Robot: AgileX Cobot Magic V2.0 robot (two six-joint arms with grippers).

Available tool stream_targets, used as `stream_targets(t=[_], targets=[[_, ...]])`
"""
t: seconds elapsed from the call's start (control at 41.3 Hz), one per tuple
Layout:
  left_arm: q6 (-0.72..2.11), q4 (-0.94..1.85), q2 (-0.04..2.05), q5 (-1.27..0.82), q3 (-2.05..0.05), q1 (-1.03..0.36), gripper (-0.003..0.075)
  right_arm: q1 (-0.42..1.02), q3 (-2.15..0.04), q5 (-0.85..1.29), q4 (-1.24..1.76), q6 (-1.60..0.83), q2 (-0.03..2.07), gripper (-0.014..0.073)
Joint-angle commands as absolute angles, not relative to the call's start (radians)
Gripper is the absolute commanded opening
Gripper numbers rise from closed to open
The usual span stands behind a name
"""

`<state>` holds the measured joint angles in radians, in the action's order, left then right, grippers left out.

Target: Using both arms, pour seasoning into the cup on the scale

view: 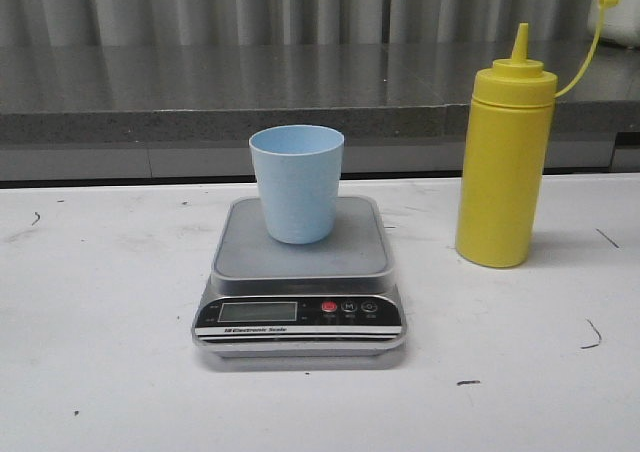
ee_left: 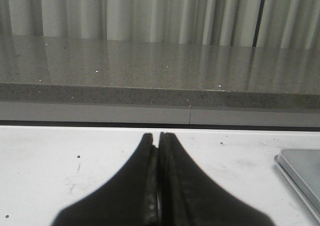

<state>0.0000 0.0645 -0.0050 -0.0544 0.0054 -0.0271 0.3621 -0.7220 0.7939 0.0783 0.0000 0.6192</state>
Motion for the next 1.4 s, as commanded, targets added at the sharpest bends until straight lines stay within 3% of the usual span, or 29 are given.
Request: stream_targets(t=[0.0,0.702,1.113,1.379], targets=[[-0.015,0.066,-0.023,0.022,0.028,-0.03,-0.002,0.363,-0.755,0.725,0.083,-0.011,0.619,-0.0117],[-0.015,0.066,-0.023,0.022,0.028,-0.03,-0.002,0.353,-0.736,0.712,0.032,-0.011,0.591,-0.0117],[-0.015,0.066,-0.023,0.022,0.028,-0.03,-0.002,0.028,-0.198,0.093,-0.01,-0.011,0.123,-0.0117],[-0.015,0.066,-0.023,0.022,0.028,-0.03,-0.002,0.005,-0.013,0.014,-0.01,-0.011,-0.028,-0.0117]])
